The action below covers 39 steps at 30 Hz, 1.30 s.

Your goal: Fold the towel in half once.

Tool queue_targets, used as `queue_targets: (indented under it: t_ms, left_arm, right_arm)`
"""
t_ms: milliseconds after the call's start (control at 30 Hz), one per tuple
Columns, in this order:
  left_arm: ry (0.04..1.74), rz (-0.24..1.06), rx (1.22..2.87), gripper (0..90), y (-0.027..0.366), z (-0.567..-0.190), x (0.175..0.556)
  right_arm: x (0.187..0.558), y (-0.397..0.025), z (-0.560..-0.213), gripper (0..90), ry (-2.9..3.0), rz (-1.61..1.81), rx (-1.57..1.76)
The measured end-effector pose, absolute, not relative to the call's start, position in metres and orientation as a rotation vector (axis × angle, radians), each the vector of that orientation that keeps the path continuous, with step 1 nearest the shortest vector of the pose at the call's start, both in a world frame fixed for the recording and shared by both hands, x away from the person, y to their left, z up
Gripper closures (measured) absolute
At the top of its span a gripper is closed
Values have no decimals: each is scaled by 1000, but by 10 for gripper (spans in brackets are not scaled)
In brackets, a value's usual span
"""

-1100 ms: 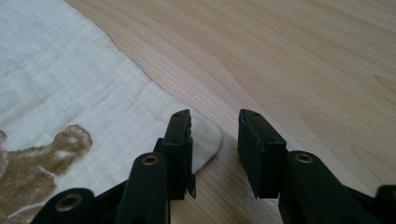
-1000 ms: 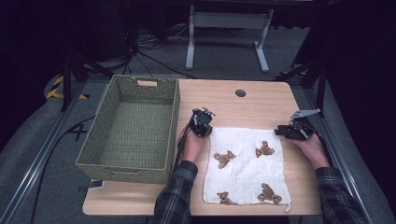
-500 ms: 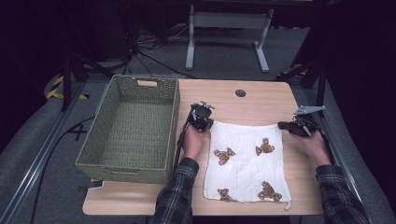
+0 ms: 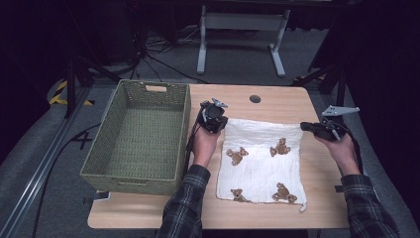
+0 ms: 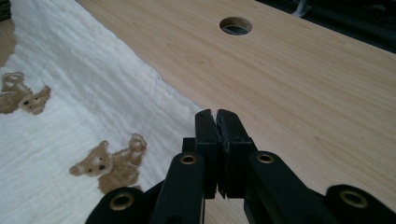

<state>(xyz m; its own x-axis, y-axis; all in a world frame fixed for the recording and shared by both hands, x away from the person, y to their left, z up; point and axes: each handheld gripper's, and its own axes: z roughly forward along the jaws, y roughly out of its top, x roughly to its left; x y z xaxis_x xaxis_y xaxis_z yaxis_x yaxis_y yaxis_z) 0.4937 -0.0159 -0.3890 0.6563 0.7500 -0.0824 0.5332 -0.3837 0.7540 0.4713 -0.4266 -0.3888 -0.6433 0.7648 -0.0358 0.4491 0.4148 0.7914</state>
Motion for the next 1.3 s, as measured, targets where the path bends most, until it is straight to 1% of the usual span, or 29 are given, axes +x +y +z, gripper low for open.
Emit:
queue_targets:
  t_ms: [233,600,733,1000,1167,1300]
  left_arm:
    - [991,384,2096,879,-11,-394,476]
    - [979,359,2093,879,-3,-401,444]
    - [977,348,2090,879,-2,-402,438]
    - [960,289,2073,879,4,-401,416]
    - [961,305,2073,879,4,-400,407]
    - [957,320,2081,879,2,-398,398]
  right_arm:
    - [453,-429,-392,884,2266,1156,1030]
    - [422,-425,-398,885,2307,1153,1003]
    - [413,-423,-400,885,2305,1156,1008]
    - [399,-423,-403,886,2330,1145,995]
    - [392,-425,-403,885,2327,1163,994]
    - [379,-423,-402,885,2334,1170,980]
